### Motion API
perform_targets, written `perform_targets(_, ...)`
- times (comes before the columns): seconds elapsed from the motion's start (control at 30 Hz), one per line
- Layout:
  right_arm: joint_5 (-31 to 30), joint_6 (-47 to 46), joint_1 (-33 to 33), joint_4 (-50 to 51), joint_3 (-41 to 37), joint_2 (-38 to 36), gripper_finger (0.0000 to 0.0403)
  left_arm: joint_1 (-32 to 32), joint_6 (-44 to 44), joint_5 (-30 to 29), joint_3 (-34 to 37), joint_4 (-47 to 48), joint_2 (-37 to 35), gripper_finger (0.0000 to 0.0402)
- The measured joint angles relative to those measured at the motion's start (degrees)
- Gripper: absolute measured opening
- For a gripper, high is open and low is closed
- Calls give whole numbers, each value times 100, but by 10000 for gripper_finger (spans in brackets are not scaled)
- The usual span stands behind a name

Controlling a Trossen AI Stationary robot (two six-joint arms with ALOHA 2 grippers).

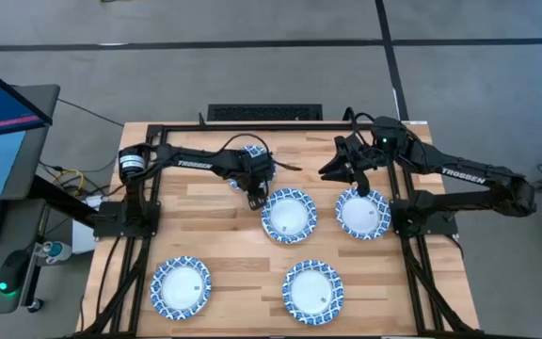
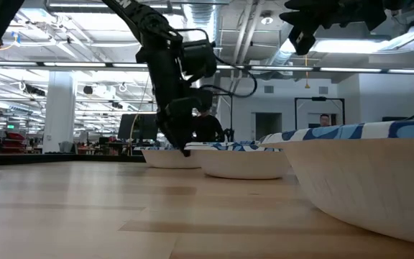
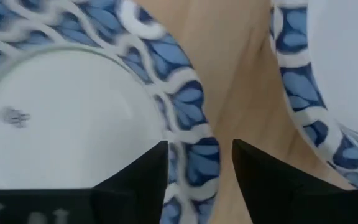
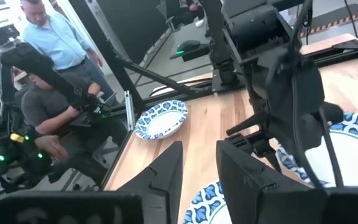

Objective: Nest bowls inside each other
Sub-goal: Stack the white bowl on top of the other white bowl

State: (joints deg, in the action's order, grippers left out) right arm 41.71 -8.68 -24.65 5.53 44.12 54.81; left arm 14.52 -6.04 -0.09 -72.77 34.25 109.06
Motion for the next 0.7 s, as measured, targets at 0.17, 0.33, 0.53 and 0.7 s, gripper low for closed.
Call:
perform_targets(0.17,1,-32,-8,-131,0,-19,120,0,-25,-51,4,104,187,109)
perform_targets(0.33,1,-34,-21,-45,2,-24,120,2,-70,-55,-5,67,216,31)
perform_targets(0.53,1,-30,-10,508,0,-63,120,-69,-346,349,-41,178,0,3)
perform_targets(0.7,7,123,-11,759,0,-299,120,-271,-414,385,-582,687,-188,1)
